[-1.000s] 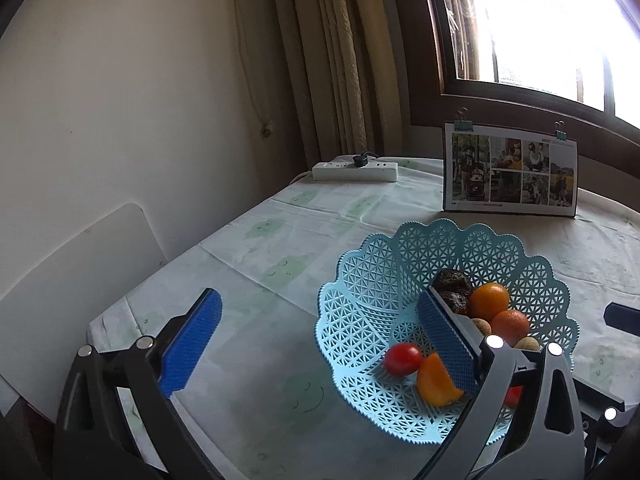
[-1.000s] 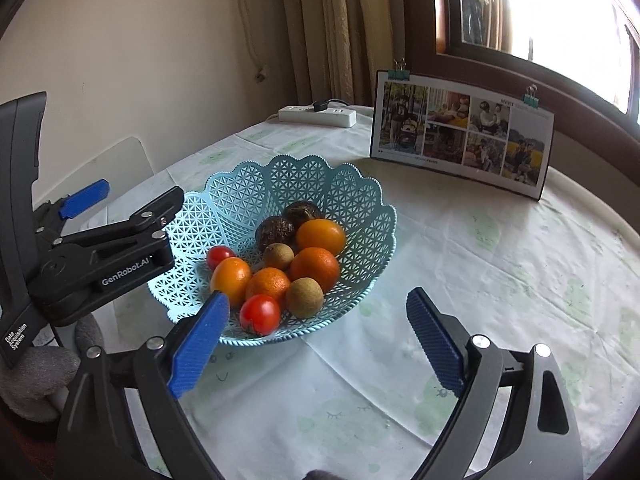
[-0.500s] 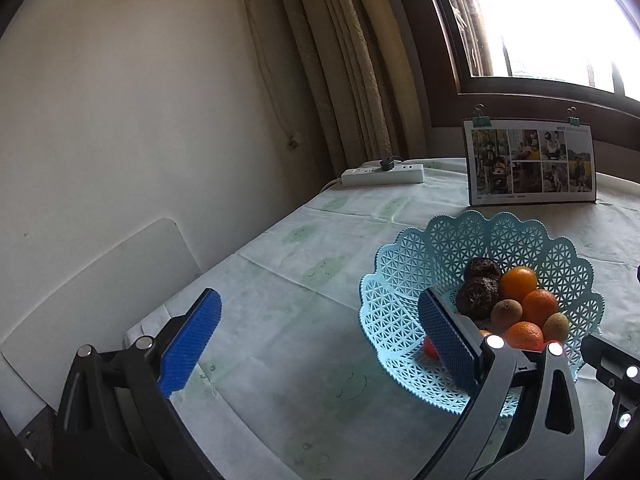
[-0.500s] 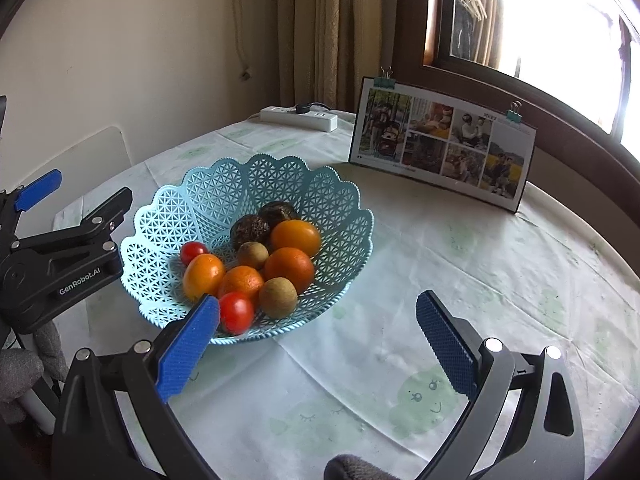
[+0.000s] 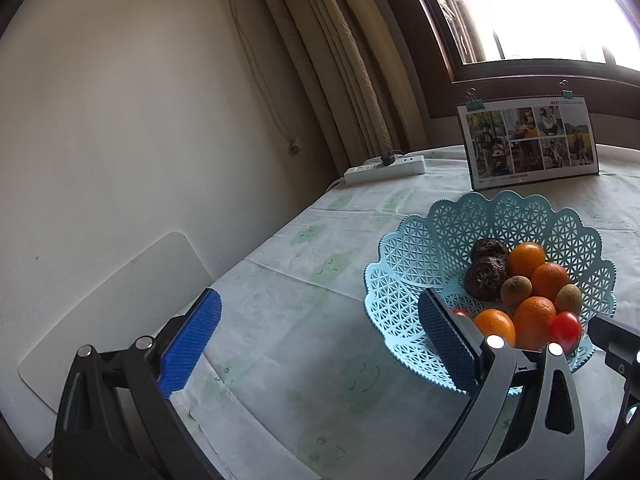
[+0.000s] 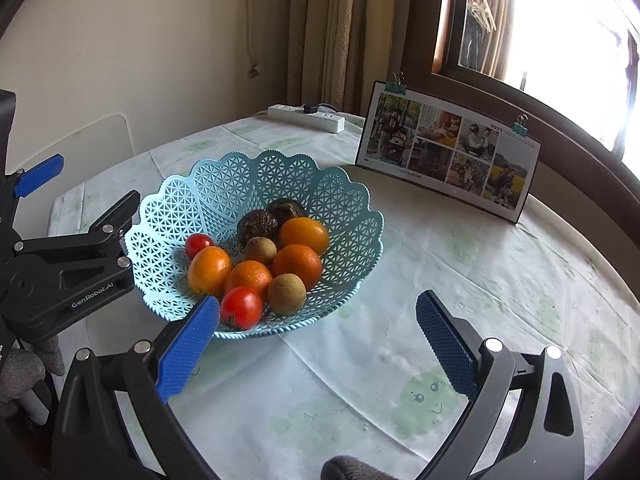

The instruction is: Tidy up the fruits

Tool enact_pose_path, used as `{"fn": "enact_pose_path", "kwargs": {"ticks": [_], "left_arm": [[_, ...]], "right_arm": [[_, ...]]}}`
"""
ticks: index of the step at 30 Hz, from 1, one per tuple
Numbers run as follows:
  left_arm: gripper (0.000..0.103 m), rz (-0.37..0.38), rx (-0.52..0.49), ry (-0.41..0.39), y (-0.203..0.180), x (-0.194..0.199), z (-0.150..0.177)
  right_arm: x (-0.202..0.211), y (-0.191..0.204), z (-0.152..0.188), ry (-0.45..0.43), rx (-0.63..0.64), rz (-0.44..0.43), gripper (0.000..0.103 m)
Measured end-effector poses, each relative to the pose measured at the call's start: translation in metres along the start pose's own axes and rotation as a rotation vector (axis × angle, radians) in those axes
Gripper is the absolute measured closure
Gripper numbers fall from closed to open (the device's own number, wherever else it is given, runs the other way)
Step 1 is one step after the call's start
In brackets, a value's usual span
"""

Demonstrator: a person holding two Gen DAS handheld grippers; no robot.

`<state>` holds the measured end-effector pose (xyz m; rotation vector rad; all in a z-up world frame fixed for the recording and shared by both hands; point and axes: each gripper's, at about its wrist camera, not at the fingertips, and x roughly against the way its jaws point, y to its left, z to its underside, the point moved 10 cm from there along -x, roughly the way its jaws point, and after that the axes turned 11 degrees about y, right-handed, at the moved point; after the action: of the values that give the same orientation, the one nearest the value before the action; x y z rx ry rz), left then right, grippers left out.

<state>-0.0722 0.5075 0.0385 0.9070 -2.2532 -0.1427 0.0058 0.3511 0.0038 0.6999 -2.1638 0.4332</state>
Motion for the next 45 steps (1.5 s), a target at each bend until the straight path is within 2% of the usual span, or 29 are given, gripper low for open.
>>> {"fn": "enact_pose_path", "kwargs": {"ticks": [13,45], "left_arm": [[0.003,0.023,-0.013,-0.002,-0.008,0.005,-0.002],[0.003,0.027,-0.046,0.006,-0.014,0.006,0.001]], "right_arm": [[0.0,0.001,0.001,0.002,0.002,-0.007,0.005],[0.001,0.004,0.003,0.01,0.009,-0.02,0.005]]}}
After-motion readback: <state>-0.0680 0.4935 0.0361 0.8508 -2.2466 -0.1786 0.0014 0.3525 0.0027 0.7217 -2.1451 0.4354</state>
